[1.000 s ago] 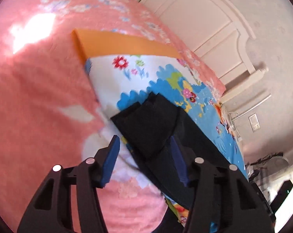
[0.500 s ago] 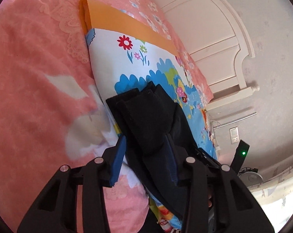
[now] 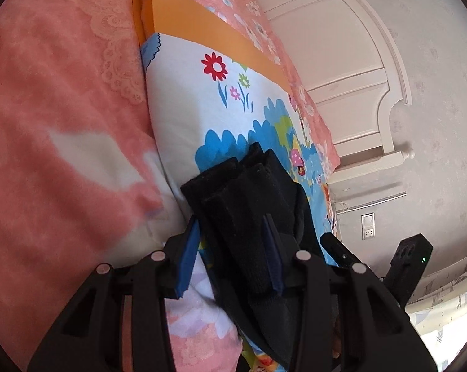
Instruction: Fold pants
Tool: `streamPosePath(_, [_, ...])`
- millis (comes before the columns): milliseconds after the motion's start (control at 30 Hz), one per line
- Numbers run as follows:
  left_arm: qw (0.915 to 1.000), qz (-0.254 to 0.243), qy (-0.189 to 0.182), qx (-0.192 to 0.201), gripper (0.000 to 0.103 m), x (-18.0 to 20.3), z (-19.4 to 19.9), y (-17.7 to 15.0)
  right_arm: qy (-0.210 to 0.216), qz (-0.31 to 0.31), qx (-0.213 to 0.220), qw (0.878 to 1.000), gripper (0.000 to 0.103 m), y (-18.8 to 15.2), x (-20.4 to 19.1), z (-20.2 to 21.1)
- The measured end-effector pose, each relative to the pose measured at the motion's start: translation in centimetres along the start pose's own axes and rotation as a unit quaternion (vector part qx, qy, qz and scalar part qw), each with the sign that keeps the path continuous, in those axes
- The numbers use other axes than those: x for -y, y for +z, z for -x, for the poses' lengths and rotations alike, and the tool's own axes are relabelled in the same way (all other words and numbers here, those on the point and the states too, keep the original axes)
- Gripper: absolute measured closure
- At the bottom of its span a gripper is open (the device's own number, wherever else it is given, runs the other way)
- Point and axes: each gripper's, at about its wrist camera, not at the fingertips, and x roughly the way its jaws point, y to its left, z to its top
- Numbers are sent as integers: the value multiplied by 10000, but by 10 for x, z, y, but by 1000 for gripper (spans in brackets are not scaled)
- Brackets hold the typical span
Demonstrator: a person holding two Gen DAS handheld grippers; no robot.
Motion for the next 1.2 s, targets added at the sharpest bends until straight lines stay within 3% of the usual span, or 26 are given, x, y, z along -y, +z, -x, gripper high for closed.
streamPosePath(133, [9996,-239,133,19,66,4,-4,2,193,64,-167,9997,40,-11,-26,-9])
streamPosePath(200, [9991,-407,55,50,92,6,-1,3,-31,211,-497,9985,40,-20,-36,-25])
streamPosePath(367, [9957,-904,137,142,92,30,9,0,-534,845,-328,9945,40,-33,-53,-30])
streamPosePath(533, [9971,-741,150,118,89,25,4,1,-626,847,-200,9942,39,-38,-52,-29])
streamPosePath(633, [9979,-628,90,111,75,18,4,1,-667,853,-173,9940,39,-36,-53,-30])
streamPosePath(667, [9983,-566,20,98,64,16,3,1,-667,849,-173,9940,39,-36,-53,-31])
streamPosePath(700, [9985,-534,-7,79,60,15,3,1,-654,838,-172,9942,38,-36,-53,-31])
streamPosePath(867, [9977,-667,72,-90,51,20,-6,1,-661,822,-171,9943,37,-35,-53,-32])
streamPosePath(1067, [9974,-695,112,-130,53,20,-18,6,-671,782,-168,9945,32,-34,-51,-33])
streamPosePath(1167, [9976,-638,204,-165,73,16,-21,10,-514,503,-92,9974,28,-33,-42,-15])
streamPosePath(1200, [9980,-582,148,-204,75,13,-22,12,-354,259,7,9990,28,-34,-34,0])
